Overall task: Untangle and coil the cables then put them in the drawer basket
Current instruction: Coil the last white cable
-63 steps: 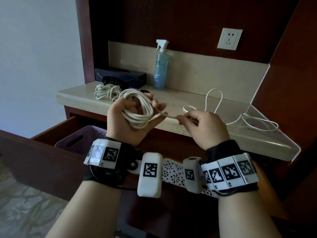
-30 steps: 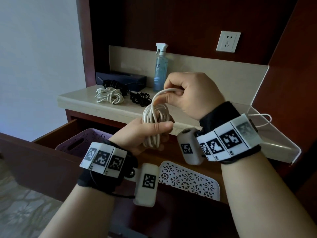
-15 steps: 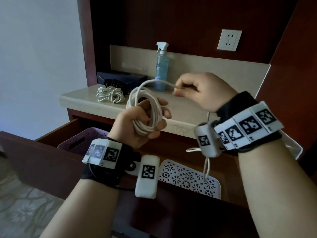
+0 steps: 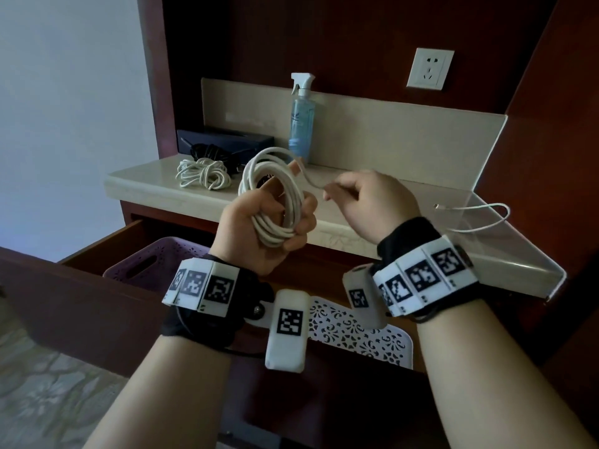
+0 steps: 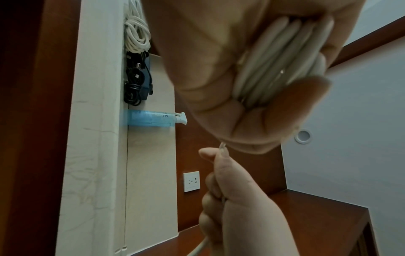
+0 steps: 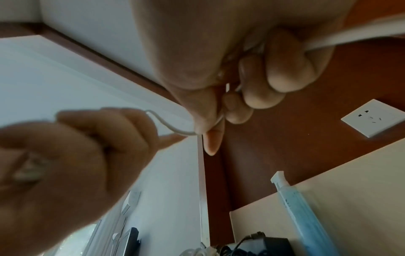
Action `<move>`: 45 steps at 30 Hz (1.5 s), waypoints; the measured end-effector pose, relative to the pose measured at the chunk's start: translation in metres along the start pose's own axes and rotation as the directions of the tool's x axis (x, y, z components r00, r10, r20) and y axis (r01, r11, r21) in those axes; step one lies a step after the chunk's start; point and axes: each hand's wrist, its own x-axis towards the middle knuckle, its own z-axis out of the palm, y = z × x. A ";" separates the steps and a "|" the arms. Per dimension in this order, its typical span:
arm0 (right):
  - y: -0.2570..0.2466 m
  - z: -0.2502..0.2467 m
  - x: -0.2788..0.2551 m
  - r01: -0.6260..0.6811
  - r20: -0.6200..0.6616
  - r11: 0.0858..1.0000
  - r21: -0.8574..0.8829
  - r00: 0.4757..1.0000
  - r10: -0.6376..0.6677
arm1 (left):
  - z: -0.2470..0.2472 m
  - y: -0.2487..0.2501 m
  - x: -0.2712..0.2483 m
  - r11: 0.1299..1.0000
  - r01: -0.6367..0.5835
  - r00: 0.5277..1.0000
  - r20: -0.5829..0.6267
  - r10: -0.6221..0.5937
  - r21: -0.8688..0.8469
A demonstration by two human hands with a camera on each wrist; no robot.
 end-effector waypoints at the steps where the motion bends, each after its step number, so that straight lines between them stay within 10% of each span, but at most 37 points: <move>1: -0.003 0.002 -0.005 0.005 0.023 1.000 -0.025 1.000 -0.005 | 0.000 0.000 0.000 1.000 -0.017 1.000 -0.018 0.017 0.013; 16: 0.009 0.015 -0.026 -0.072 0.045 0.997 -0.012 0.996 0.072 | -0.001 -0.006 0.004 0.928 0.068 0.964 -0.265 0.034 0.367; 24: 0.030 0.017 -0.035 -0.177 0.123 0.971 0.158 0.980 0.159 | -0.010 0.008 0.017 0.970 -0.238 0.888 -0.416 0.195 -0.055; 35: 0.039 -0.010 -0.045 -0.075 0.050 0.994 0.078 0.996 0.071 | -0.038 0.019 0.017 0.820 -0.145 0.706 -0.522 0.478 0.554; 40: 0.023 -0.028 -0.045 0.237 -0.256 0.969 0.071 0.943 -0.212 | -0.027 0.006 0.019 0.308 0.059 0.882 -0.194 0.429 0.950; 45: 0.023 -0.031 -0.030 0.318 -0.441 0.942 0.107 0.864 -0.242 | -0.012 0.004 0.015 0.177 0.033 0.981 -0.066 0.183 0.984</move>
